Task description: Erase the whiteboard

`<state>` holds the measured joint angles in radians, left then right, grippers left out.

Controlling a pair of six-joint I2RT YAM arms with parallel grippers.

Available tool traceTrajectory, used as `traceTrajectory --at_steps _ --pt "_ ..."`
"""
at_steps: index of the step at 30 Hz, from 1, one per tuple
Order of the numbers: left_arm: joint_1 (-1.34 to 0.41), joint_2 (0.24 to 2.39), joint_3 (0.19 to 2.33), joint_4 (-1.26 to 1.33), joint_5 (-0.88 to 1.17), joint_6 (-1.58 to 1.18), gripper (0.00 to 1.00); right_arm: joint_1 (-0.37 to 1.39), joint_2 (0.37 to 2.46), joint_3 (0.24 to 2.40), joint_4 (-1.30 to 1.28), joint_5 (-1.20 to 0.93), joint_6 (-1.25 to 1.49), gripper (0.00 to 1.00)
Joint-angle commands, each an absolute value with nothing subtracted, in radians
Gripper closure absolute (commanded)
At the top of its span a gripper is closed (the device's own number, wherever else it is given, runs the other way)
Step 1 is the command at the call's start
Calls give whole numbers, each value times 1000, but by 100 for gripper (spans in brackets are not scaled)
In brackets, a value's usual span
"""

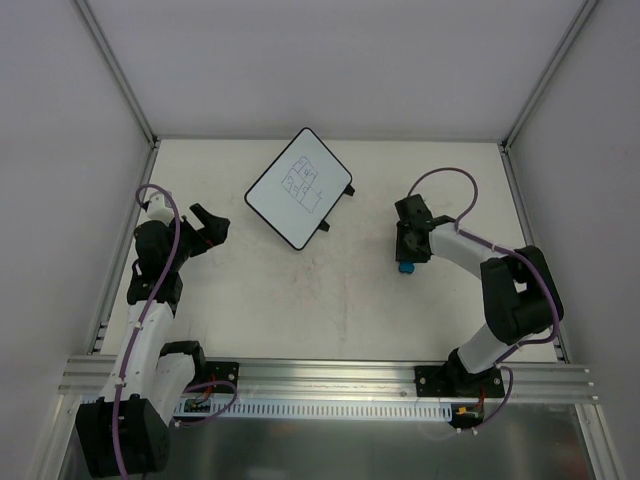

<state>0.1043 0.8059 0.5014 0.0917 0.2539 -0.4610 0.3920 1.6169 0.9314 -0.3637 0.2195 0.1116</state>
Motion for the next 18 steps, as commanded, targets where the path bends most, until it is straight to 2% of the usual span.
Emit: traceTrajectory --at_steps 1,4,6,7,13,18 --pt "100 805 523 127 275 -445 1 397 1618 973 -377 239 104 77" --pt "101 816 520 136 276 -451 1 403 1600 965 -374 238 104 80" --pt "101 830 514 150 281 -474 1 408 1580 957 -364 239 101 91" --pt "101 845 512 158 288 -482 1 408 1574 950 -345 229 98 100" --pt "101 896 465 305 370 -515 1 420 1533 936 -307 183 94 100" --pt "100 988 509 357 442 -554 1 428 1462 945 -298 172 84 100"
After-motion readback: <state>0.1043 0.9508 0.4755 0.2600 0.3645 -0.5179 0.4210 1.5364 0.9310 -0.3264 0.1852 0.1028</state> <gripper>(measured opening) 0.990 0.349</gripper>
